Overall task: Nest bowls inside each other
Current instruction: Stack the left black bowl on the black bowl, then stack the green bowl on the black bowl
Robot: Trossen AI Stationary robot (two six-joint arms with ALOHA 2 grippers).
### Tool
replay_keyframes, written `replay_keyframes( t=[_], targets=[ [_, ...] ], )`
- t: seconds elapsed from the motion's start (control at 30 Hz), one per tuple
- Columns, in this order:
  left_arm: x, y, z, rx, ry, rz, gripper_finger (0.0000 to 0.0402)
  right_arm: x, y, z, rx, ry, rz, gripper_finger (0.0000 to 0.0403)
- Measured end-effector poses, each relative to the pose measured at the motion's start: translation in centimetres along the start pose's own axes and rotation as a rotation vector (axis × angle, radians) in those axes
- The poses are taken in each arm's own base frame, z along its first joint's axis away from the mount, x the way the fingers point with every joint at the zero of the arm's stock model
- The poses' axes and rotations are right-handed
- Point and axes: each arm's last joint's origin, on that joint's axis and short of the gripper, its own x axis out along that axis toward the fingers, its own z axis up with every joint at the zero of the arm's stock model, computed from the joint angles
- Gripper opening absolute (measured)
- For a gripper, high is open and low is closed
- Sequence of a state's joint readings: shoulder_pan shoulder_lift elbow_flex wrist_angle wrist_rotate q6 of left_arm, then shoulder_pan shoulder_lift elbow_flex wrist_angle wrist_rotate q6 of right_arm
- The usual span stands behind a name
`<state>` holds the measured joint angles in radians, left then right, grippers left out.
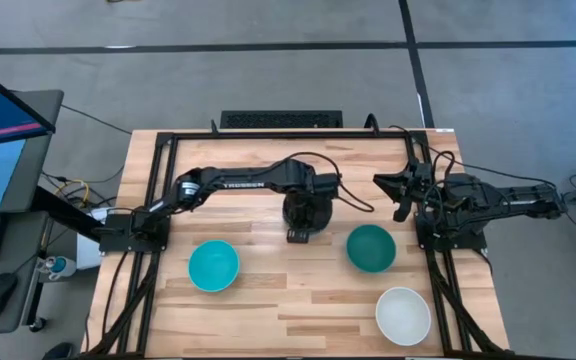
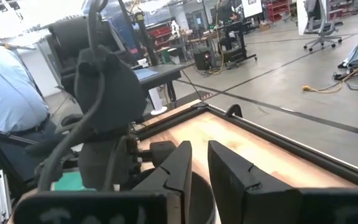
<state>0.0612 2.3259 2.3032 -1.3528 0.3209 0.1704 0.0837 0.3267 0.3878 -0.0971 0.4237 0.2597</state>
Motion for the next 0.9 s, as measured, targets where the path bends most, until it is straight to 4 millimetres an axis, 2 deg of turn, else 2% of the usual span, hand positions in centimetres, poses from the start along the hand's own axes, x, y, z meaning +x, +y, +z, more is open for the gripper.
replay_keyframes(
  t=[0.3,0.43,0.53,0.7,0.9],
  targets=[
    [-1.1,-0.4,0.0,-0.022,-0.036,0.007,0.0084,0.0,0.0,0.0,0.003,0.0,0.001,0.0077],
    [-1.1,-0.6,0.1,-0.028,-0.039,-0.022,0.0101,0.0,0.0,0.0,0.004,0.001,0.002,0.0077],
    [-2.0,-1.0,0.1,-0.02,-0.062,-0.024,0.0105,0.0,0.0,0.0,0.004,0.001,0.004,0.0077],
    [-6.4,-2.1,0.1,0.022,-0.217,-0.002,0.0106,0.0,0.2,0.0,0.003,0.005,0.019,0.0077],
    [-14.5,-3.1,-1.9,0.039,-0.458,0.085,0.0106,-0.3,0.9,-0.1,-0.026,0.016,0.11,0.0077]
  ],
)
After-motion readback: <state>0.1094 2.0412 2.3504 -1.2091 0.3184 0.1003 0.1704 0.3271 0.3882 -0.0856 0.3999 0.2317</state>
